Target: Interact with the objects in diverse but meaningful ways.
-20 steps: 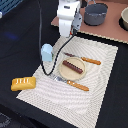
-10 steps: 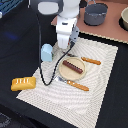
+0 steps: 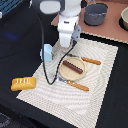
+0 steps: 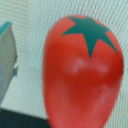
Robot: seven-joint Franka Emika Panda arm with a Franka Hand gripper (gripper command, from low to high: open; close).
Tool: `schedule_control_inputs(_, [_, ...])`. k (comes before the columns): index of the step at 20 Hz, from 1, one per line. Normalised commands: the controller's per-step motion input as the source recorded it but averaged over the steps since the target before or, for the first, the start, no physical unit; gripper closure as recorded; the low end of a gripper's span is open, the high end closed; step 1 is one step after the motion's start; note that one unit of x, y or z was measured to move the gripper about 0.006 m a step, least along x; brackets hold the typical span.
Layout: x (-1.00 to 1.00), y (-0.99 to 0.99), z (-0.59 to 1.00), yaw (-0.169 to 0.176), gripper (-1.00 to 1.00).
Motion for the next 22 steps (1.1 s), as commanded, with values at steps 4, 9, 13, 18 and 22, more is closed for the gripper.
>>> schedule_control_inputs(4, [-0.19, -0.24, 0.91, 0.0, -1.0])
schedule_control_inputs(9, [0.0, -0.8, 0.61, -0.007, -1.0])
schedule_control_inputs(13, [0.0, -0.9, 0.46, -0.002, -1.0])
schedule_control_inputs(18, [0.0, -0.93, 0.37, 0.0, -1.0])
schedule_control_inputs(22, [0.0, -0.94, 0.2, 0.0, -1.0])
